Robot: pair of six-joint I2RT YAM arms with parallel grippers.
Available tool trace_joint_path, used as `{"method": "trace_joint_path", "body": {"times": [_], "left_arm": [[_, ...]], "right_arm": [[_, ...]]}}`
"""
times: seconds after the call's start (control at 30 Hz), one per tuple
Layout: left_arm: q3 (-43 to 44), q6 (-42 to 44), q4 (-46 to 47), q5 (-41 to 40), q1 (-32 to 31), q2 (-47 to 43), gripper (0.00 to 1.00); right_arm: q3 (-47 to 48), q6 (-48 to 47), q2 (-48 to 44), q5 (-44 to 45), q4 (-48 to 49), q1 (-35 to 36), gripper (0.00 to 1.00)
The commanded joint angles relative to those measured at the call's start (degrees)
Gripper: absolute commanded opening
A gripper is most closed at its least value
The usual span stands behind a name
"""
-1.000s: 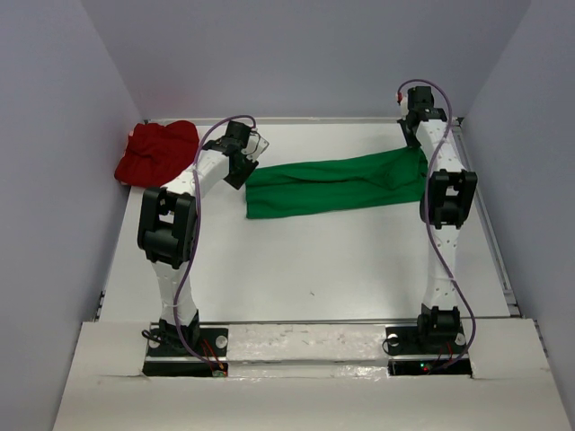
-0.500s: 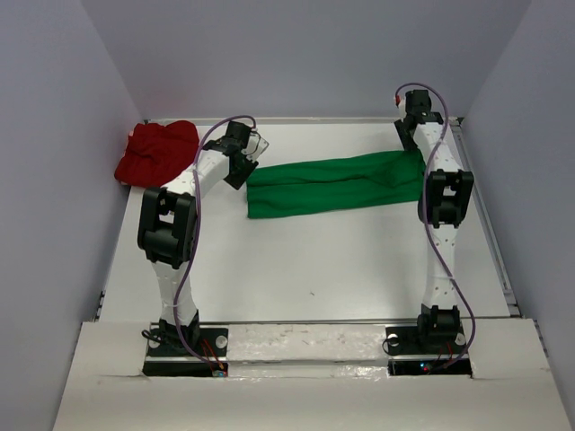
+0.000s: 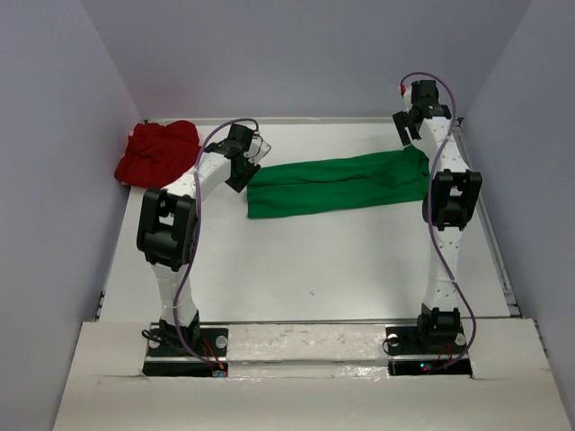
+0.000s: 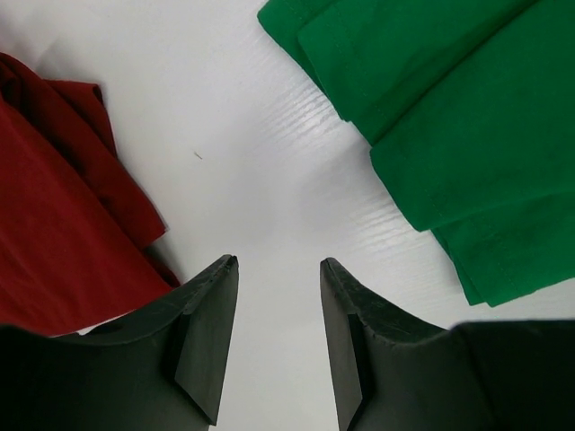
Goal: Fold and stack the t-shirts
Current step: Fold the other side of the tshirt into a rectangle
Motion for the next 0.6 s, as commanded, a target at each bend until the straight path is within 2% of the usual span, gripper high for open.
{"method": "trace_joint_path", "body": {"times": [0.0, 0.07, 0.1, 0.13, 0.17, 0.23, 0.3, 0.4, 0.47, 0.5, 0.57], "left_arm": [[-1.3, 0.88, -0.32, 0.2, -0.27, -5.99, 0.54], [-1.65, 0.79, -0.15, 0.99, -0.27, -6.95, 0.54], [-1.65, 0.53, -0.06, 1.78, -0.35, -7.13, 0.54], [-1.74, 0.53, -0.06, 2.05, -0.35, -7.31, 0.55], [-1.74, 0.44, 0.12, 2.66, -0.35, -7.66, 0.56], [-1.65, 0.26, 0.2, 3.01, -0.27, -7.75, 0.57], [-1.3, 0.26, 0.38, 3.8, -0.18, -7.49, 0.57], [-0.25, -0.09, -0.14, 4.42, -0.27, -6.61, 0.57], [0.1, -0.09, -0.06, 4.51, -0.27, -6.34, 0.57], [0.45, -0.26, -0.23, 4.77, -0.27, -5.99, 0.57], [0.63, -0.61, -0.41, 6.09, 0.0, -5.55, 0.58]], "right_arm": [[-0.76, 0.82, -10.8, -2.02, 0.29, 0.62, 0.91], [-1.99, 2.66, -13.6, -4.56, -2.25, 1.23, 0.64], [-2.6, 3.45, -14.58, -5.71, -3.14, 1.23, 0.33], [-3.39, 4.59, -16.41, -7.2, -4.1, 1.23, 0.23], [-5.84, 5.39, -17.3, -10.26, -5.5, 1.23, 0.02], [-8.4, 6.36, -18.97, -17.28, -7.96, 1.23, 0.0], [-11.03, 6.8, -18.63, -20.65, -9.46, 1.23, 0.0], [-9.92, 6.27, -15.05, -31.43, -15.59, 1.76, 0.01], [-8.59, 5.05, -12.84, -38.66, -19.99, 2.37, 0.15], [-8.59, 5.13, -11.44, -40.33, -20.45, 2.38, 0.3], [-9.46, 4.35, -10.63, -42.89, -20.9, 3.08, 0.36]]}}
